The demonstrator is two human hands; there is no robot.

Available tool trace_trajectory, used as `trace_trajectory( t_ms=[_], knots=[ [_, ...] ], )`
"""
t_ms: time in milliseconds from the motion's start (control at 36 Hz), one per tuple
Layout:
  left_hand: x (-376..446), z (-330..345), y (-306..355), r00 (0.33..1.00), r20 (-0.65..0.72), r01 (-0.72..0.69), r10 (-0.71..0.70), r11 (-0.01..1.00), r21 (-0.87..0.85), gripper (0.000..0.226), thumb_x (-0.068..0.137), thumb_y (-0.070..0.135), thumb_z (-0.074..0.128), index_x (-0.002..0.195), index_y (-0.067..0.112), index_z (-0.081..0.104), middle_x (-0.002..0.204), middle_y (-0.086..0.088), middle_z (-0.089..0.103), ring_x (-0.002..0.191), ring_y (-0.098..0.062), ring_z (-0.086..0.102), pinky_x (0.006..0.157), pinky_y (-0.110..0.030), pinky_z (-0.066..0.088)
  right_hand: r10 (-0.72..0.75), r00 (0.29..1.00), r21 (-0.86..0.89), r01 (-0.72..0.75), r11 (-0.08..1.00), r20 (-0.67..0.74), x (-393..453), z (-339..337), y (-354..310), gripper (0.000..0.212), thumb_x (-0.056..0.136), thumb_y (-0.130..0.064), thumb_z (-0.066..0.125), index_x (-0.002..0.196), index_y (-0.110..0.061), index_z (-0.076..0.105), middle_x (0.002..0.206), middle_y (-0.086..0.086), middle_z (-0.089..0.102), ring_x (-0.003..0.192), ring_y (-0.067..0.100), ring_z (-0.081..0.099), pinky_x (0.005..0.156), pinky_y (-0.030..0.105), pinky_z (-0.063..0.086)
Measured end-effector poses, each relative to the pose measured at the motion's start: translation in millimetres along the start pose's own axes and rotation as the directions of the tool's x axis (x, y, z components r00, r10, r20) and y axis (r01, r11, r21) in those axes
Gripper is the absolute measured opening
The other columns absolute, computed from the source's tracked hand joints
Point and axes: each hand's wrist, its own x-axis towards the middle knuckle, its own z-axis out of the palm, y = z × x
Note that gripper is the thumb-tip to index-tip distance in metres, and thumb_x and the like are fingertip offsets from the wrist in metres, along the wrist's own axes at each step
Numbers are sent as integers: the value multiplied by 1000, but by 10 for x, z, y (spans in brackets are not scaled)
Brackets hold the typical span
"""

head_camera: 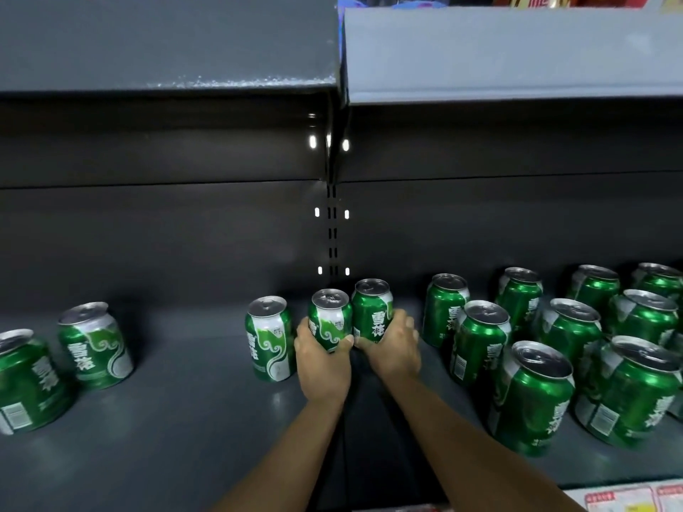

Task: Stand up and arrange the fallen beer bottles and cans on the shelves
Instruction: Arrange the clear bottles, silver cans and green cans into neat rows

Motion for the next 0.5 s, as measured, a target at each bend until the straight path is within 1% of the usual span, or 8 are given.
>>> trace_trajectory(
  t_ms=[83, 167, 222, 306, 361, 417, 444, 500],
  knots=[
    [-11, 1, -5, 1000, -1, 8, -8, 1000, 6, 66, 76, 12, 79, 133, 12, 47, 121, -7, 59, 110, -26, 59, 93, -36, 47, -11, 1000, 15, 11, 1000, 12, -19, 4, 15, 71, 78, -37, 78, 131, -14, 37, 135, 6, 43, 126, 26, 40, 95, 35, 39],
    [-63, -7, 28, 999, 22, 24, -24, 999, -22, 59, 75, 13, 80, 127, 13, 50, 115, -4, 61, 102, -23, 61, 89, -33, 48, -46, 999, 45, 45, 998, 19, -91, -25, 22, 78, 82, -23, 72, 145, -17, 27, 141, 8, 40, 130, 27, 37, 103, 36, 34],
    [-110, -23, 43, 999, 34, 23, -22, 999, -46, 55, 75, 14, 81, 121, 17, 52, 112, -2, 63, 100, -21, 62, 90, -36, 50, -61, 998, 48, 62, 997, -19, -170, -93, 20, 77, 82, -12, 64, 148, -17, 25, 144, 6, 38, 132, 26, 35, 106, 35, 30],
    [-180, -75, 66, 999, 43, 28, -25, 996, -82, 50, 74, 15, 81, 112, 26, 50, 107, 0, 64, 96, -19, 62, 91, -38, 51, -96, 982, 119, 116, 986, -163, -334, -240, 27, 67, 77, 2, 57, 138, -20, 39, 137, -3, 46, 128, 19, 38, 105, 35, 27],
    [-229, -103, 57, 998, 63, 28, -21, 993, -112, 50, 72, 15, 83, 109, 26, 51, 101, 2, 67, 93, -18, 65, 89, -40, 53, -98, 985, 171, 123, 978, -145, -436, -304, 39, 59, 74, 5, 54, 127, -22, 47, 122, -8, 54, 120, 17, 46, 102, 34, 30],
    [-291, -114, 53, 996, 83, 33, -24, 993, -115, 49, 68, 17, 85, 105, 23, 53, 95, 3, 69, 88, -19, 67, 86, -42, 55, -106, 994, 243, 111, 964, -34, -526, -320, 48, 52, 72, -2, 56, 120, -22, 51, 109, -10, 56, 111, 20, 53, 101, 41, 37],
    [-323, -108, 50, 995, 92, 41, -31, 993, -107, 49, 67, 18, 86, 103, 23, 54, 92, 3, 70, 87, -19, 68, 85, -44, 56, -117, 993, 281, 107, 954, 20, -570, -320, 67, 51, 70, -12, 57, 120, -22, 51, 108, -10, 56, 107, 22, 56, 99, 46, 41],
    [-404, -75, 66, 993, 113, 55, -44, 993, -100, 48, 63, 18, 88, 96, 26, 54, 90, 2, 70, 85, -20, 68, 83, -45, 56, -145, 983, 309, 106, 945, 108, -639, -276, 163, 55, 67, -29, 56, 121, -27, 49, 113, -5, 59, 107, 24, 58, 95, 50, 46]
  ],
)
